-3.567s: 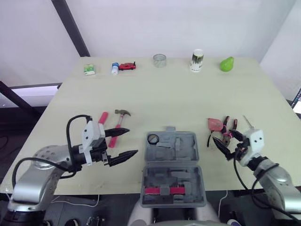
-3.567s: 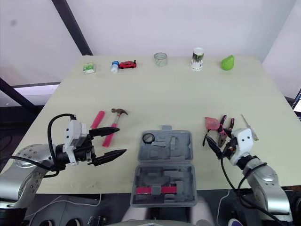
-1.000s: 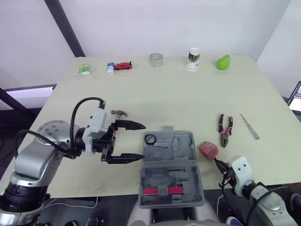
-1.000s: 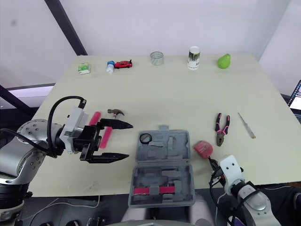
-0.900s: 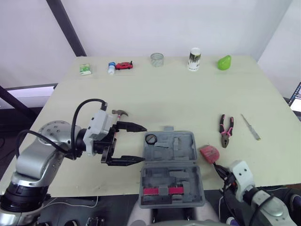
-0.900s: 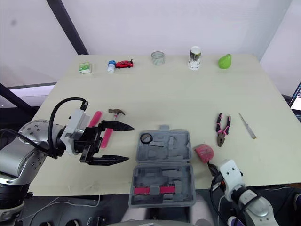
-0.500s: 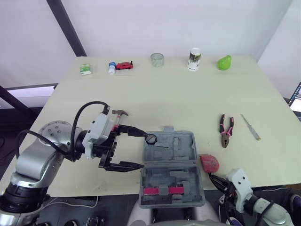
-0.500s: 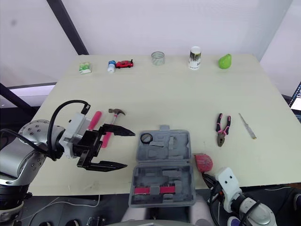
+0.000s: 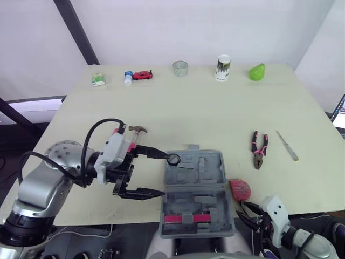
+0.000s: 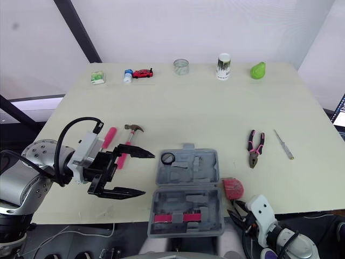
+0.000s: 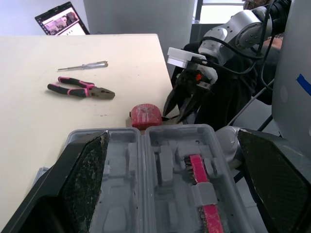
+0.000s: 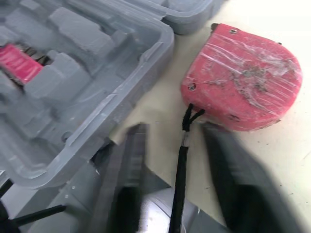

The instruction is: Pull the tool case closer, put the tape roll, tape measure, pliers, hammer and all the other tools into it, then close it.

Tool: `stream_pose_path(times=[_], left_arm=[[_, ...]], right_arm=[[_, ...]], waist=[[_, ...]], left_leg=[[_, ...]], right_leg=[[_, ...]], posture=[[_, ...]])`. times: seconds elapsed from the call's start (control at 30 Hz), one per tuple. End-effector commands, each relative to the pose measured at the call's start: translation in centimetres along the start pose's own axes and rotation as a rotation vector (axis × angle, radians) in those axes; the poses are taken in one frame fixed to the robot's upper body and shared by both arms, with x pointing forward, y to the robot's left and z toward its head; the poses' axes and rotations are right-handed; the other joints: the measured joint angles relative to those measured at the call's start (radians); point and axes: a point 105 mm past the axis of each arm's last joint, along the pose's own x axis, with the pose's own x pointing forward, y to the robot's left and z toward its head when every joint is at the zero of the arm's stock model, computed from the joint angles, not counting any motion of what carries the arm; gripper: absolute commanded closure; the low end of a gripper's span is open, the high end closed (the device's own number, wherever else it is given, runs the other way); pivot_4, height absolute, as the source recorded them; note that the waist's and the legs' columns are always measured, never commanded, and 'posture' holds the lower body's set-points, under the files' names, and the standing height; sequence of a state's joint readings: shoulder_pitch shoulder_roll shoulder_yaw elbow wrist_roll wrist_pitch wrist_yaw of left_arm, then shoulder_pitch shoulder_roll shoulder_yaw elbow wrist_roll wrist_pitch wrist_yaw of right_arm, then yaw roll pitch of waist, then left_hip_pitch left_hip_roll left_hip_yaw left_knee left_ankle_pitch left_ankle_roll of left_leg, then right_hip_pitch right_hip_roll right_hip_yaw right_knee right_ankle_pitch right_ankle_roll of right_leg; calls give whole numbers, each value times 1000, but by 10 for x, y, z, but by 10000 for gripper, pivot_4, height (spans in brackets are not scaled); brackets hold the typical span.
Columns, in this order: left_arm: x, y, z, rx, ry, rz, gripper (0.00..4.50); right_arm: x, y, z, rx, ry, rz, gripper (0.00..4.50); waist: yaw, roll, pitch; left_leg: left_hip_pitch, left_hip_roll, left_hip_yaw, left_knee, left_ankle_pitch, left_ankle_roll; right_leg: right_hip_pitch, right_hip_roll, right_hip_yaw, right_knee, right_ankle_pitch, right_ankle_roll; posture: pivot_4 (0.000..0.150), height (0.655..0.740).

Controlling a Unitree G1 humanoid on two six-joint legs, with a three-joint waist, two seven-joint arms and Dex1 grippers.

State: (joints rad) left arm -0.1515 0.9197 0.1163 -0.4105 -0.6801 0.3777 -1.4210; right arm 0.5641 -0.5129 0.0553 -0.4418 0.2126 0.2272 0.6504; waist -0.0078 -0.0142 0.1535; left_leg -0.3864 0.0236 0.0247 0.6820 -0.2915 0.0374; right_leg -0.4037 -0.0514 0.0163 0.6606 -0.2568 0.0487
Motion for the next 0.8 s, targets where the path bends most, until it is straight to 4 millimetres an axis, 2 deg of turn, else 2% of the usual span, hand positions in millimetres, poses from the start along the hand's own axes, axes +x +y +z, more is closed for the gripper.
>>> stream_pose_path(times=[0.03, 0.07, 0.1, 0.23, 0.47, 0.63, 0.8], left_arm=[[0, -2, 4, 43, -1, -9, 0], [0, -2, 3, 44, 2, -8, 0], [0, -2, 3, 44, 3, -7, 0], [-1, -2, 2, 49, 2, -3, 0], [-3, -1, 1, 56, 1, 4, 0], [-3, -1, 1, 61, -4, 5, 0], [-4, -2, 2, 72, -3, 21, 0]], right_arm=[[-8, -5, 8, -47, -26, -2, 5490], [-9, -7, 8, -53, -23, -5, 977], [-11, -8, 8, -55, -24, -1, 369], [-26, -8, 13, -58, -30, 54, 369], [-47, -22, 19, -126, -13, 136, 369], [-43, -53, 42, -323, -54, 214, 369], [-28, -66, 60, -452, -97, 370, 369]], waist=[[0, 0, 0], [0, 0, 0], [0, 0, 0], [2, 0, 0], [1, 0, 0], [-5, -2, 1], [-2, -3, 2]], left_leg=[[0, 0, 0, 0, 0, 0], [0, 0, 0, 0, 0, 0], [0, 0, 0, 0, 0, 0], [0, 0, 0, 0, 0, 0], [1, 0, 0, 0, 0, 0], [2, 0, 0, 1, 0, 0], [2, -1, 0, 1, 0, 0]], right_leg=[[0, 0, 0, 0, 0, 0], [0, 0, 0, 0, 0, 0], [0, 0, 0, 0, 0, 0], [0, 0, 0, 0, 0, 0], [1, 0, 0, 0, 0, 0], [2, 1, 0, 0, 0, 0], [2, 1, 0, 0, 2, 3]], posture=[[1500, 7400], [1500, 7400], [1500, 7400], [1500, 7400], [1500, 7400], [1500, 7400], [1500, 7400]])
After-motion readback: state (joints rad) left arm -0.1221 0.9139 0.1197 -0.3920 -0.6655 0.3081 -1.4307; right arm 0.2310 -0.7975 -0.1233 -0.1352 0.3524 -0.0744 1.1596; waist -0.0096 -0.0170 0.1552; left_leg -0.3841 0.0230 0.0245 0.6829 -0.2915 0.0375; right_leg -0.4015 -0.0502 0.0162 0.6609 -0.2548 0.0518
